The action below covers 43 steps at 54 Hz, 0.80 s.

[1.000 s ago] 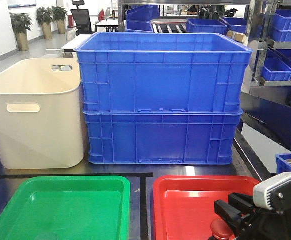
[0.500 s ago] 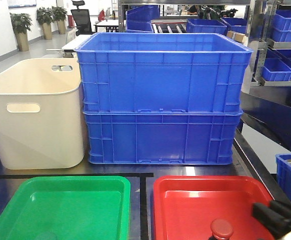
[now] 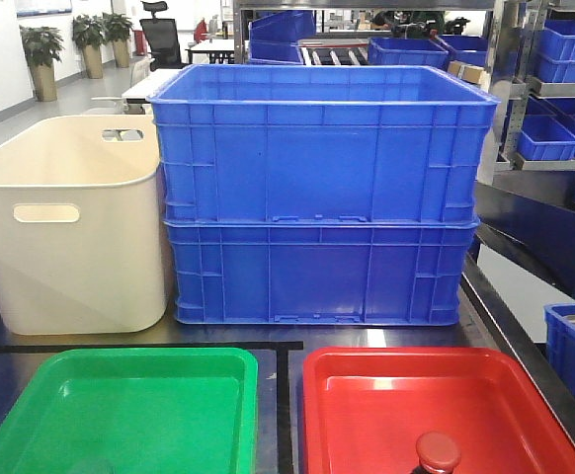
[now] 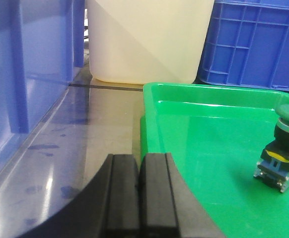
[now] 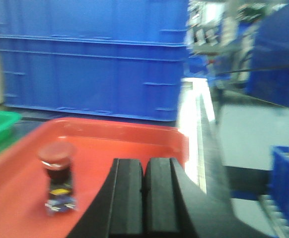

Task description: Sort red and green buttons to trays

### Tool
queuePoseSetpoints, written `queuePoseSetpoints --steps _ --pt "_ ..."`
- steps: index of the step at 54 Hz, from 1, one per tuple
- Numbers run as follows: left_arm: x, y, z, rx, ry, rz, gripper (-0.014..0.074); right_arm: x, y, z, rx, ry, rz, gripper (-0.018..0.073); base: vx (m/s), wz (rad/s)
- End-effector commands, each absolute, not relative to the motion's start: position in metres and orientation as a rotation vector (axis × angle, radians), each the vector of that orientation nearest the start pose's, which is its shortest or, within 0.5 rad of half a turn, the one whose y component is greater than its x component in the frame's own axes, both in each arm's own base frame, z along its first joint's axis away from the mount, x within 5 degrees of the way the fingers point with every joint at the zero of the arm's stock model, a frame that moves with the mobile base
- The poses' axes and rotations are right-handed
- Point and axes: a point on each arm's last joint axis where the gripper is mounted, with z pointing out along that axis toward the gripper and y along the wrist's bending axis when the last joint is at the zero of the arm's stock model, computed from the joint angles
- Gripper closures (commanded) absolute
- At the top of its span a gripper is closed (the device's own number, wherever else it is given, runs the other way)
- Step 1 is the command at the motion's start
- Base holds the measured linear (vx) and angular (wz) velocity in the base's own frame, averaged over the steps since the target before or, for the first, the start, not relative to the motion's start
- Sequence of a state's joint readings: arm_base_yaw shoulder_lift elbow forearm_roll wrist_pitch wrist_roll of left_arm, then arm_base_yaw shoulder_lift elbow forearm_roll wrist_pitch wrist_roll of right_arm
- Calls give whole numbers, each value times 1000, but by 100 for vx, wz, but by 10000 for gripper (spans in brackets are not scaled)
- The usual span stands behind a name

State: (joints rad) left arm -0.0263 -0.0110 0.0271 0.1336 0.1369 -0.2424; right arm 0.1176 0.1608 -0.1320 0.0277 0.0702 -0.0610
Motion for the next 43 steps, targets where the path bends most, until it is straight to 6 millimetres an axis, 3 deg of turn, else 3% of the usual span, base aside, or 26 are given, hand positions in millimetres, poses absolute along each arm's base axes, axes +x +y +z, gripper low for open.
queuePoseSetpoints --steps 1,9,15,43 --pt "55 -1 207 -70 1522 -118 602 60 5 242 -75 1458 39 573 0 0" --pt "55 -1 207 -70 1524 -118 602 55 2 209 -50 1416 3 571 0 0" --pt "55 -1 207 -70 1523 -118 602 57 1 200 -24 1497 16 571 0 0" --pt "55 -1 207 -70 1523 -118 602 57 1 197 -18 1540 13 571 0 0"
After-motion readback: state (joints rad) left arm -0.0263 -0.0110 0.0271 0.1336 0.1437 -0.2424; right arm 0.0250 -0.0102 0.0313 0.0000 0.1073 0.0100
